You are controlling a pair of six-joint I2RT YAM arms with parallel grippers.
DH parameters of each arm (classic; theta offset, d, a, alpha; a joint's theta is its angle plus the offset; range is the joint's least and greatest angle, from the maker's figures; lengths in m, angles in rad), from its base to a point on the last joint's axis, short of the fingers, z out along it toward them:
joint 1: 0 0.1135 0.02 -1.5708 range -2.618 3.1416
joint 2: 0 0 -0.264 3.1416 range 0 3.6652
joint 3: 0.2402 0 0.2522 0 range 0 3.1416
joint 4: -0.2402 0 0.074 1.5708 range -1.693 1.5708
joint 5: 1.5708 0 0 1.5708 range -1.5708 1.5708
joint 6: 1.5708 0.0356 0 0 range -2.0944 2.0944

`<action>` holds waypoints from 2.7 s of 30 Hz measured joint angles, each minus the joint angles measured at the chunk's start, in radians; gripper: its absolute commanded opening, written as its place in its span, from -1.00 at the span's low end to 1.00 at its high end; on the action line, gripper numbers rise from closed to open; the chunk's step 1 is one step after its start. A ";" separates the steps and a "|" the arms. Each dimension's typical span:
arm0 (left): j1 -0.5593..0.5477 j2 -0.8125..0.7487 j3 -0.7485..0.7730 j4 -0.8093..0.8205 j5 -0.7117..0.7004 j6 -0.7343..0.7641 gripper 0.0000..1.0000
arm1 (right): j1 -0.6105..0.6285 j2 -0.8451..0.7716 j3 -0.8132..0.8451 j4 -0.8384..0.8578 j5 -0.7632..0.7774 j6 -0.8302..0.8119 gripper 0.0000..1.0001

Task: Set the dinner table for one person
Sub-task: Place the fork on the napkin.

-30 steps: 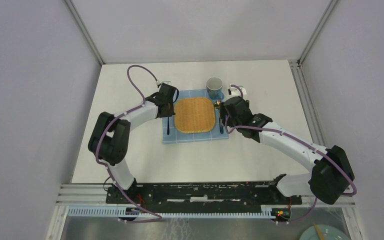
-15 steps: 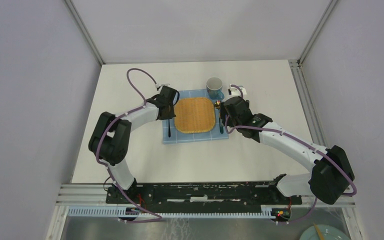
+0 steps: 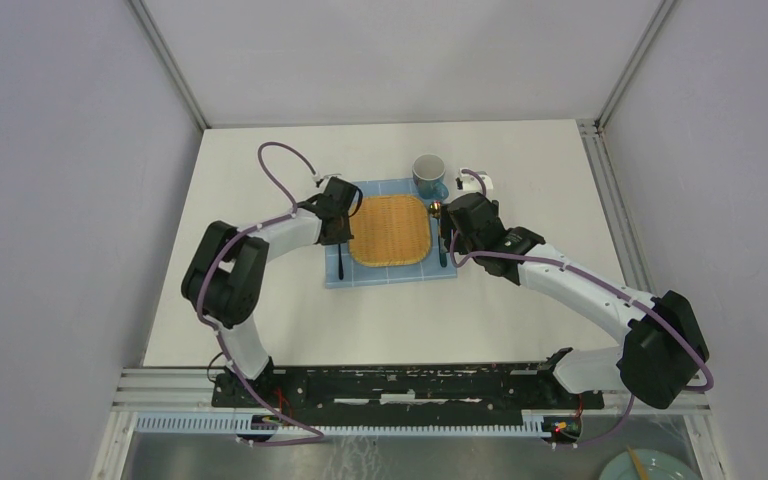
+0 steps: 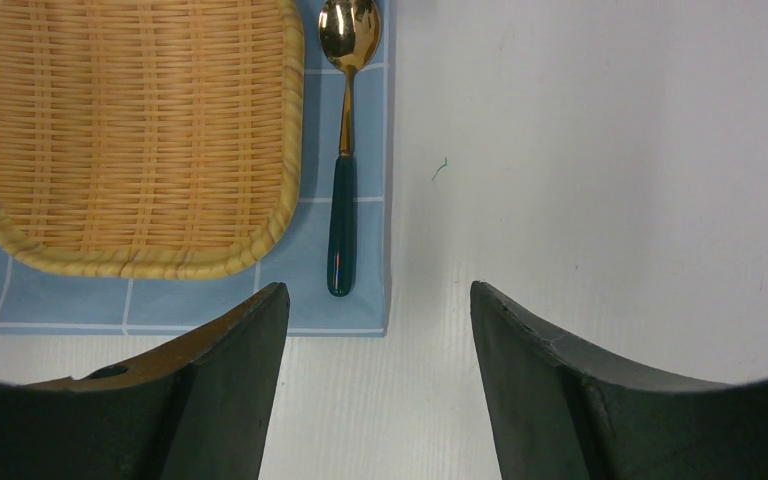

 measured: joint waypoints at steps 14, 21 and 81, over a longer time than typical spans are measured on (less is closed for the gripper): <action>-0.002 0.018 0.003 0.006 -0.008 0.000 -0.95 | -0.001 0.000 0.000 -0.003 0.004 0.000 0.46; -0.002 0.021 0.011 0.004 -0.017 0.000 -0.53 | -0.001 0.000 0.000 -0.003 0.005 0.000 0.48; 0.000 -0.439 -0.148 0.050 -0.257 0.209 0.99 | -0.006 -0.171 -0.101 0.055 0.214 -0.092 0.96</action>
